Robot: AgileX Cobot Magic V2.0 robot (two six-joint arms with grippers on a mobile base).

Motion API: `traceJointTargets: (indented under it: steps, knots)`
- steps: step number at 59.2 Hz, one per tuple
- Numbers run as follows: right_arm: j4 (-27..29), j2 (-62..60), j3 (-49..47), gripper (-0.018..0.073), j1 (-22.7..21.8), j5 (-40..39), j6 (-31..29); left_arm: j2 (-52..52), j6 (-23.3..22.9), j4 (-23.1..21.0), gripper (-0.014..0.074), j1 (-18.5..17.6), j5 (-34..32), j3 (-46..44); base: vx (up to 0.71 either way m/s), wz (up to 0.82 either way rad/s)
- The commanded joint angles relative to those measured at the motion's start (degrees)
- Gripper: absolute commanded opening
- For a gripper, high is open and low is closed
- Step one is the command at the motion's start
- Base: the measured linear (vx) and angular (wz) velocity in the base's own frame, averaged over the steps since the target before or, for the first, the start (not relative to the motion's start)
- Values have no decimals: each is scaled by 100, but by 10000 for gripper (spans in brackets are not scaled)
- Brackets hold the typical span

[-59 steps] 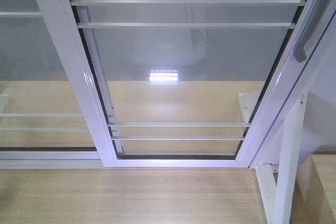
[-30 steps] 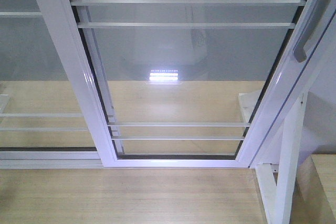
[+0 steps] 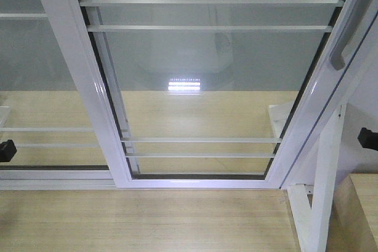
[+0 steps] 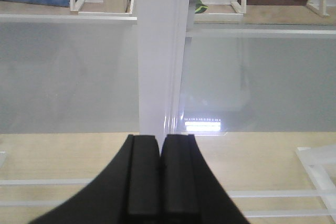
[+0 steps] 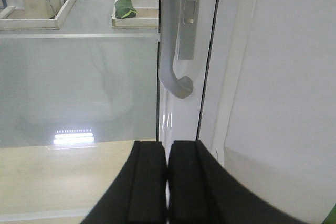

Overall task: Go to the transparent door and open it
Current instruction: 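Move the right gripper to the white vertical door handle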

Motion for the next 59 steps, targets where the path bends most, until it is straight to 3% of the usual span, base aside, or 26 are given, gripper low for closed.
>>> traceJointTargets:
  steps: [1,10,17,59]
  knots:
    - [-46,246,-206,285,-33,-1001,-57,114,-57,-51,100,-21,-572,-205,0,0]
    - [-46,720,-206,387,-33,-2094,-57,149,-57,-43,186,-21,-598,-205,0,0]
    - [6,1237,-293,384,-33,-3032,-57,149,-57,-39,258,-21,-592,-205,0,0]
    - [46,4623,-3749,376,-33,-2962,-149,149,-57,-39,277,-21,-581,-205,0,0]
